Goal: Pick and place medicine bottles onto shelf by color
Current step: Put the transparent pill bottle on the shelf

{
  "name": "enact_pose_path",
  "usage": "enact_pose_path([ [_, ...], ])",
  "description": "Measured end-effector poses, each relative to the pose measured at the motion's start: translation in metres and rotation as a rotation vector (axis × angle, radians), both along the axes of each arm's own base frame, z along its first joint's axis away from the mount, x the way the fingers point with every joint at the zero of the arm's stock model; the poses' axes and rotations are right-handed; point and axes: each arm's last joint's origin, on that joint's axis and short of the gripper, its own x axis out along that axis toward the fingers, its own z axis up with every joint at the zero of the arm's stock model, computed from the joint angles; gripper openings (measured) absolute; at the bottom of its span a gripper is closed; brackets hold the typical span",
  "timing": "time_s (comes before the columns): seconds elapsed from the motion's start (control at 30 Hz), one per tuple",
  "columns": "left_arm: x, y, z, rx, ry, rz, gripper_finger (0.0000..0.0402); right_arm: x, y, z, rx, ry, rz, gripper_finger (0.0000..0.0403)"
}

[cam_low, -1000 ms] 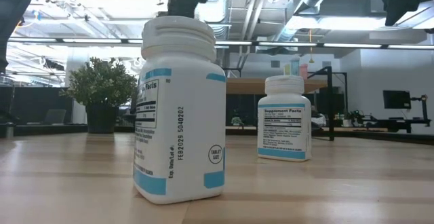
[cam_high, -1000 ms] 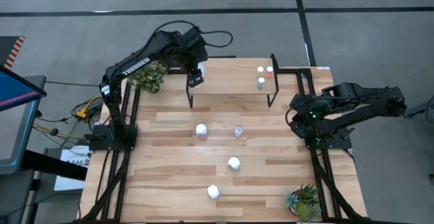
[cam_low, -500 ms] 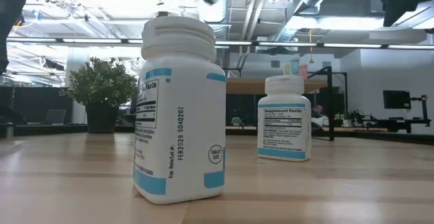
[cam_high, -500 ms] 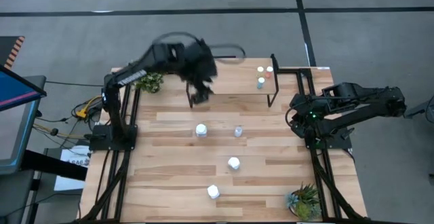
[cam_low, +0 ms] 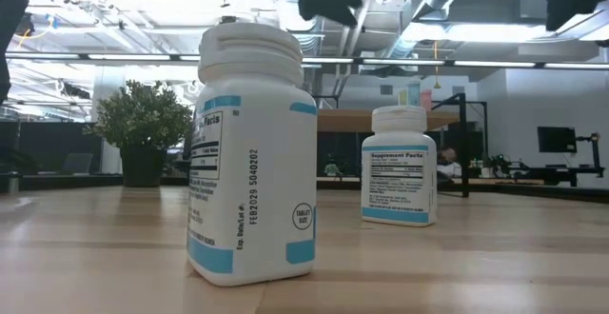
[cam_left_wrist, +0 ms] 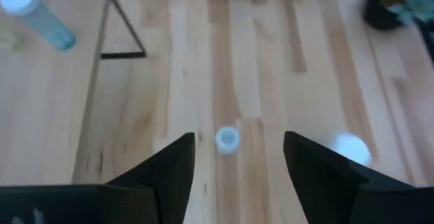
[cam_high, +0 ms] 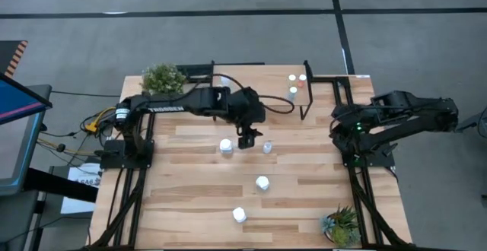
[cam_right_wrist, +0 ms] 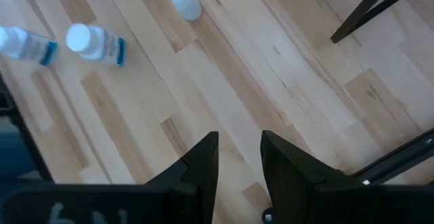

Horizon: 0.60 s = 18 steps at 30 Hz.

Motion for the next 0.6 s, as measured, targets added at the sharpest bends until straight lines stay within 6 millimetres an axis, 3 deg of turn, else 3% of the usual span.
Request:
enact_pose_path([
  [0.3, 0.012, 0.000, -0.046, 0.010, -0.013, 0.027, 0.0222, -0.029, -0.003, 0.008, 0.061, -0.115, -0.080, 0.0134],
  [0.6, 0.039, -0.009, -0.096, 0.010, 0.074, -0.006, 0.0293, -0.051, -0.006, 0.012, 0.122, -0.204, -0.151, 0.0134],
])
